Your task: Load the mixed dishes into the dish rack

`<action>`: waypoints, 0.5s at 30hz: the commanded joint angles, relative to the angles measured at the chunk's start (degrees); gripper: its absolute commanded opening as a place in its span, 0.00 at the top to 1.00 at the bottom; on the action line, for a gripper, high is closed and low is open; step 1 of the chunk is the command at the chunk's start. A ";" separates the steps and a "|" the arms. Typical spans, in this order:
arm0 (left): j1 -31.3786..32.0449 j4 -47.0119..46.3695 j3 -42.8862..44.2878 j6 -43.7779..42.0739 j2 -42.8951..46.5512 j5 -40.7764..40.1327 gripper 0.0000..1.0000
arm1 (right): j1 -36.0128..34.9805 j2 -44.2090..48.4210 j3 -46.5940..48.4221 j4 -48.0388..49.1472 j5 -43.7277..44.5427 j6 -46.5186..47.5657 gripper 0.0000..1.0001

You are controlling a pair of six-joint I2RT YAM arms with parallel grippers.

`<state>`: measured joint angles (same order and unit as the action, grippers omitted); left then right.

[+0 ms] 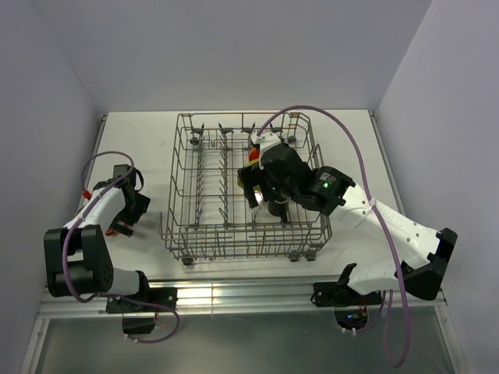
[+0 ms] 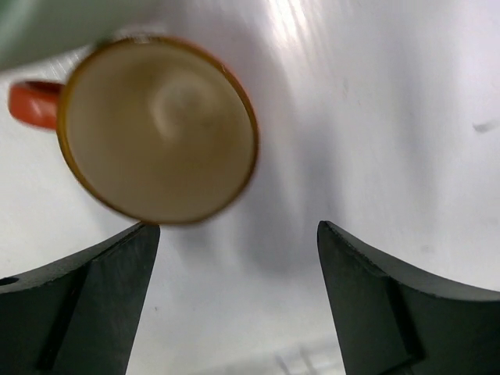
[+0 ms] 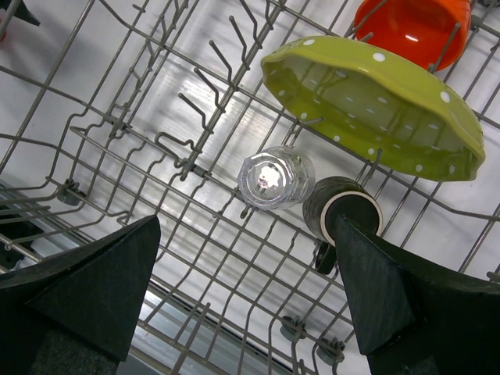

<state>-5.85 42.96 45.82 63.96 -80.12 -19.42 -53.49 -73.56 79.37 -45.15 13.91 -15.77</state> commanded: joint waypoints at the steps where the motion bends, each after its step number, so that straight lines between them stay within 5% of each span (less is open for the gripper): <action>1: 3.11 3.35 1.98 1.86 4.78 -1.67 0.11 | -0.38 -0.44 0.17 2.61 0.06 0.48 0.00; 15: 1.02 10.31 12.45 -0.94 7.35 -6.25 0.10 | -0.38 1.14 1.22 1.29 0.68 0.83 0.01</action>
<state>-3.01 51.79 56.51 64.69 -72.05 -23.94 -53.49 -73.69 79.37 -44.60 13.89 -15.53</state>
